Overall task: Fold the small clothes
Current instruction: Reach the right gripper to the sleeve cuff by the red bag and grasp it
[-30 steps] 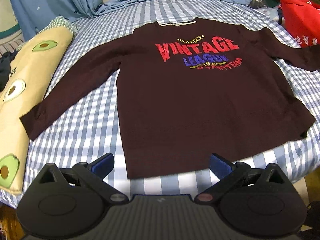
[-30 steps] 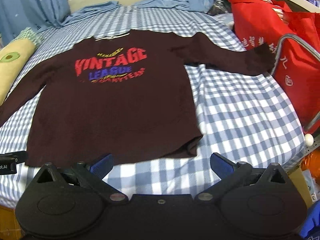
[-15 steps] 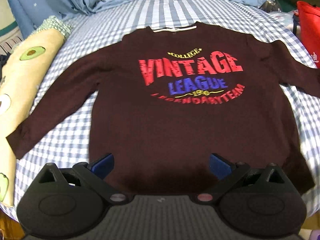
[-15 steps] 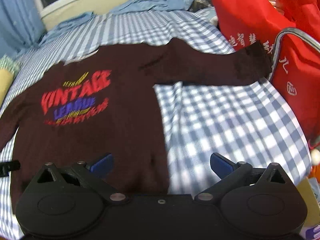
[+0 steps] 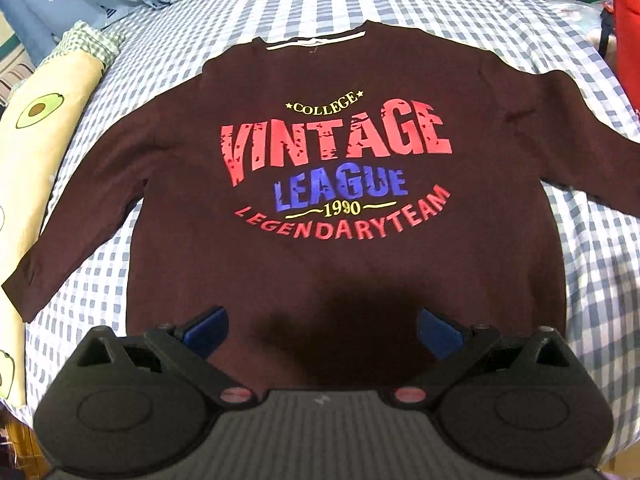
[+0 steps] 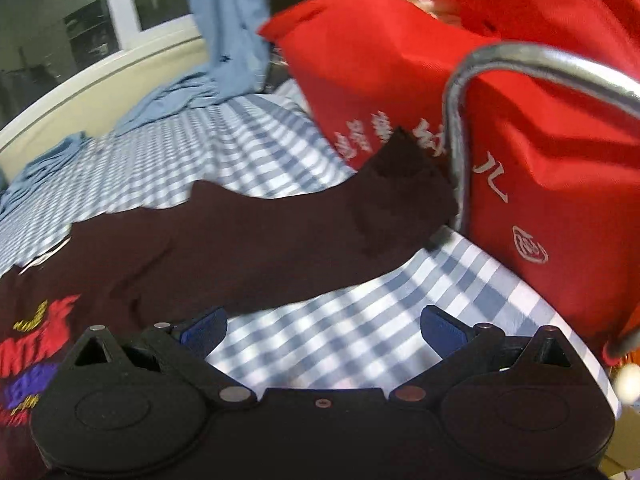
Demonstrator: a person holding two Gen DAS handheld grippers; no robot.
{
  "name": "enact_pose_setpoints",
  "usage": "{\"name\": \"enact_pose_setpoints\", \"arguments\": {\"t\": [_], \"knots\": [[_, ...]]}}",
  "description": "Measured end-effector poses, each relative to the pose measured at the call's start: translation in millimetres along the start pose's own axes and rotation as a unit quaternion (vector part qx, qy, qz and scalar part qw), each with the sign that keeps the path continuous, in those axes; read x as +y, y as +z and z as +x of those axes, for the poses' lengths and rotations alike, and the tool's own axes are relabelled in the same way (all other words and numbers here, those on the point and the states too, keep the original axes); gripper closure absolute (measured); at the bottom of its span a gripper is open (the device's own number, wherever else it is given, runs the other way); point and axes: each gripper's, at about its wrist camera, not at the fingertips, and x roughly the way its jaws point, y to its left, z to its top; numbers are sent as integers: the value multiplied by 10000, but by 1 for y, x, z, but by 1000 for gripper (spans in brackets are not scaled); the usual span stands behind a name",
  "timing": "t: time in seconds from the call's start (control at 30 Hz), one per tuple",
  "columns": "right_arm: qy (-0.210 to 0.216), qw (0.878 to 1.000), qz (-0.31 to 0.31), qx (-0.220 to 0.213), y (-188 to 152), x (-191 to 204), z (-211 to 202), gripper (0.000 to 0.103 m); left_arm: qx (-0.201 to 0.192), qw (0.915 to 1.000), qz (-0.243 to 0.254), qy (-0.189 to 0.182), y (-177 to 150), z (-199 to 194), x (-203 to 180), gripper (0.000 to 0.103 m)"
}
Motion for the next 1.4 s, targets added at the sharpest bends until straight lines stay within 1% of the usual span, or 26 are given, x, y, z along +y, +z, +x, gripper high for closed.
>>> {"name": "enact_pose_setpoints", "arguments": {"t": [0.17, 0.33, 0.47, 0.63, 0.67, 0.73, 0.8, 0.83, 0.87, 1.1, 1.13, 1.2, 1.27, 1.3, 1.33, 1.4], "knots": [[-362, 9993, -60, -13, 20, -16, 37, 0, 48, 9999, -68, 79, 13, 2, -9, 1], [-623, 9980, -44, 28, 28, -24, 64, 0, 186, 9996, -142, 142, 20, 9, -14, 1], [-640, 9979, 31, 55, 30, -29, 80, 0, 258, 9993, -160, 197, 23, 14, -17, 1], [-625, 9976, 283, -8, 34, -37, 92, 1, 372, 9988, -177, 246, 26, 19, -22, 1], [-613, 9976, 330, -30, 34, -39, 94, 1, 392, 9988, -179, 253, 26, 20, -23, 1], [-624, 9974, 368, -53, 36, -41, 98, 6, 418, 9986, -183, 262, 27, 21, -24, 1], [-684, 9969, 384, -75, 37, -43, 101, 11, 470, 9983, -185, 281, 27, 24, -25, 1], [-718, 9965, 410, -86, 37, -44, 103, 16, 500, 9981, -186, 293, 27, 25, -26, 1], [-758, 9960, 453, -107, 38, -45, 105, 18, 531, 9980, -186, 304, 27, 26, -26, 1], [-980, 9927, 640, -299, 45, -55, 115, 21, 588, 9974, -172, 383, 24, 26, -25, 1], [-1001, 9923, 651, -317, 46, -56, 117, 23, 577, 9974, -182, 386, 24, 25, -25, 1], [-1000, 9924, 625, -355, 49, -58, 119, 31, 534, 9975, -220, 409, 23, 23, -23, 1], [-1075, 9923, 472, -389, 52, -56, 119, 47, 505, 9975, -249, 419, 23, 21, -20, 1], [-1130, 9919, 421, -396, 53, -56, 119, 52, 488, 9976, -264, 414, 22, 20, -19, 1], [-1190, 9913, 405, -385, 54, -56, 119, 60, 471, 9977, -277, 409, 22, 20, -18, 1], [-1257, 9906, 411, -356, 54, -58, 116, 69, 441, 9978, -303, 384, 20, 19, -16, 1]]}}
